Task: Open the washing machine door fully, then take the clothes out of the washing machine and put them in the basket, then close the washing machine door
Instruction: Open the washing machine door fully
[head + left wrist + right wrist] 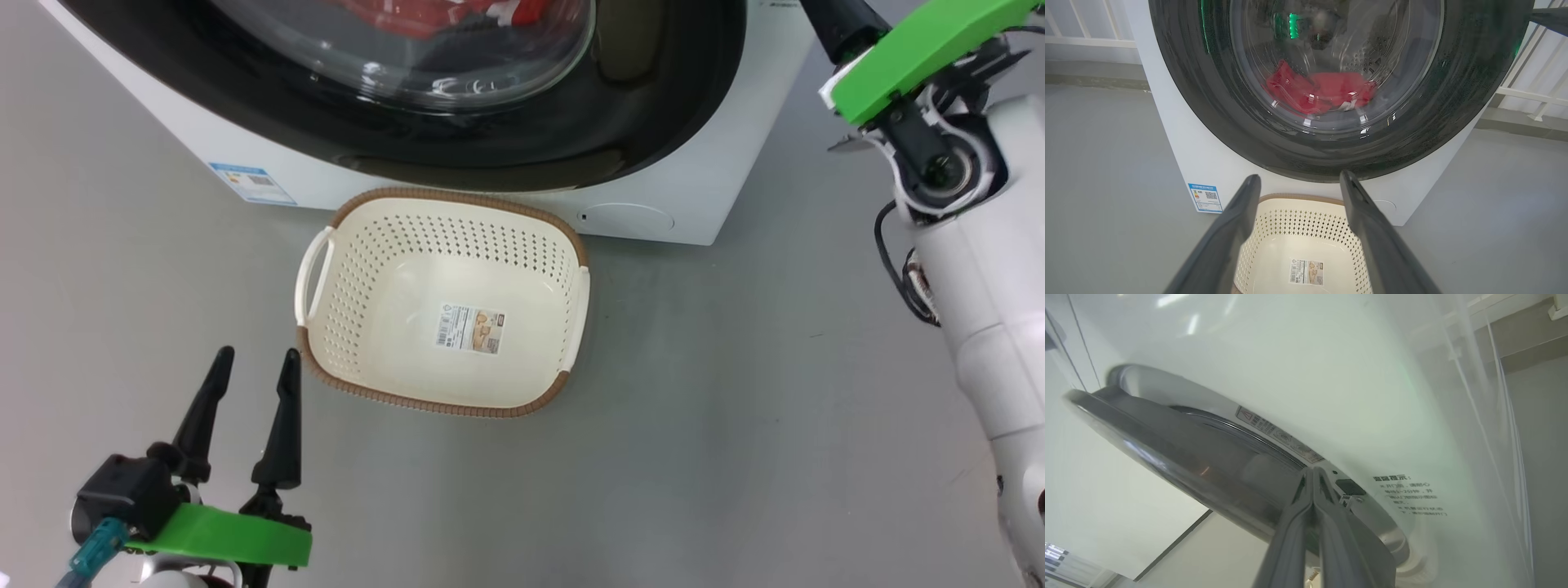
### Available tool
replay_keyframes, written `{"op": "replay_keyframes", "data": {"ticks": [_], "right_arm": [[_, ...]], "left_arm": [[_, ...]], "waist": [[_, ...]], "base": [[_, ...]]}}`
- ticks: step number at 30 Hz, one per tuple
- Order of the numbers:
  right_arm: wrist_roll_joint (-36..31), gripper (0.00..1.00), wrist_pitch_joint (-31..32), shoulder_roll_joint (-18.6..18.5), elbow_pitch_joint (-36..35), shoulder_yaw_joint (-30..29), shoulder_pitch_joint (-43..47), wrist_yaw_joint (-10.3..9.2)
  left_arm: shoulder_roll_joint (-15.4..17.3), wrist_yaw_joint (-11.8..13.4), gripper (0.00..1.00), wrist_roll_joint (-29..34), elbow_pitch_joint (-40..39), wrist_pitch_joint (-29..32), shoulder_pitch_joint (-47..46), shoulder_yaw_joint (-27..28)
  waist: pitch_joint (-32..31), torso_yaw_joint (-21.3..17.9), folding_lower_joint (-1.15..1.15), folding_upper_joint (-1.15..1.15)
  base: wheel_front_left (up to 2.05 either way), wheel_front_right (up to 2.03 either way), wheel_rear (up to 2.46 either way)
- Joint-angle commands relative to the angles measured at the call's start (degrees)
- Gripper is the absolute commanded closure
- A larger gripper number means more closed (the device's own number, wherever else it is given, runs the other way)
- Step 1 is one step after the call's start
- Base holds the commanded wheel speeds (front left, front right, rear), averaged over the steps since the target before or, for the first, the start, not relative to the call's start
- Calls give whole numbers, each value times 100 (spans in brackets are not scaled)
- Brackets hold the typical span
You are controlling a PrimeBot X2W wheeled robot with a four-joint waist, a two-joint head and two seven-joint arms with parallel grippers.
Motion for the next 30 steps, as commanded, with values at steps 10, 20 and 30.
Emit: {"op": "replay_keyframes", "data": {"ticks": [10, 20, 30], "right_arm": [[1324, 100, 1037, 128, 429, 66, -592, -4], [1914, 100, 1706, 194, 1078, -18, -912, -4], [2570, 100, 2441, 272, 1315, -259, -990, -4]], "left_arm": [[174, -18, 0, -101, -81, -69, -323, 83], [204, -18, 0, -161, -85, -69, -400, -26], [157, -18, 0, -172, -41, -69, -436, -84]], "waist": [[217, 105, 0, 0], [313, 233, 0, 0], [321, 342, 0, 0]], "base": [[0, 0, 0], [0, 0, 0], [0, 0, 0]]}}
